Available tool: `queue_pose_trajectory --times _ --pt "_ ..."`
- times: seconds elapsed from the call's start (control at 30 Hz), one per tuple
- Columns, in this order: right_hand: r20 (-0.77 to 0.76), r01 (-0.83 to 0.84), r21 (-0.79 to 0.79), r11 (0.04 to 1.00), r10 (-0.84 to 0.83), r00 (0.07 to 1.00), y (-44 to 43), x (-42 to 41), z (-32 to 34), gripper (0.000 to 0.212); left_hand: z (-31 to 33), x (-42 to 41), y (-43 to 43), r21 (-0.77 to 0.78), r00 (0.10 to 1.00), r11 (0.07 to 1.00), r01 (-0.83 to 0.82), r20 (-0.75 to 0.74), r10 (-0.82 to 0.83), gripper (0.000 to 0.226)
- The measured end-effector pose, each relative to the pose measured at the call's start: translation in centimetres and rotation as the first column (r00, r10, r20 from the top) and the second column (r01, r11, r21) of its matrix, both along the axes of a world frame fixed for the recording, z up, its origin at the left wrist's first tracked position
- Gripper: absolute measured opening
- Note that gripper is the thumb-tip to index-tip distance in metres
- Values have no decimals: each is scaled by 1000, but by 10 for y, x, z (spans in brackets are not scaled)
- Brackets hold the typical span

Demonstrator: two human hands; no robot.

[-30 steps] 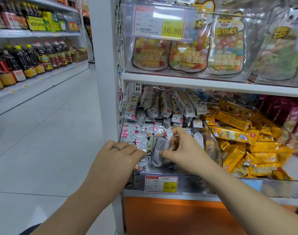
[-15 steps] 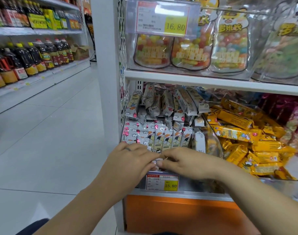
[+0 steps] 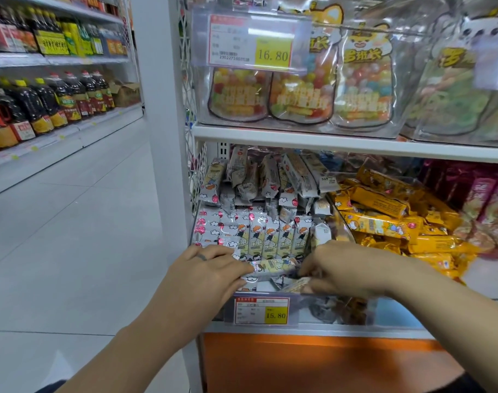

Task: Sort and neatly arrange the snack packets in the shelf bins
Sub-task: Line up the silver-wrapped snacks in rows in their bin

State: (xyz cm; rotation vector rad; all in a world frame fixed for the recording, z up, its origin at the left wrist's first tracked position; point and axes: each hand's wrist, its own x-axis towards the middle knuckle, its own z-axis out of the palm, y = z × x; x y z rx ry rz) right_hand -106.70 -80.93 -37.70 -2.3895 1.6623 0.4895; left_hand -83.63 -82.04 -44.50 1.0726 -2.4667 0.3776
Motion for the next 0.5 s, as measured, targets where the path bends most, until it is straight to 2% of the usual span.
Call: queue_pose_trajectory --times 0.1,0.33,0.5 --pt "136 -1 27 1000 -2 991 -1 2 -1 38 0 0 -1 4 1000 1000 2 2 -2 36" --pt "440 141 -78 987 -93 893 5 -6 9 27 1 0 -2 8 1000 1000 -4 9 4 37" --pt "492 149 -162 976 -51 869 30 -7 8 27 1 0 -2 3 1000 1000 5 4 -5 36"
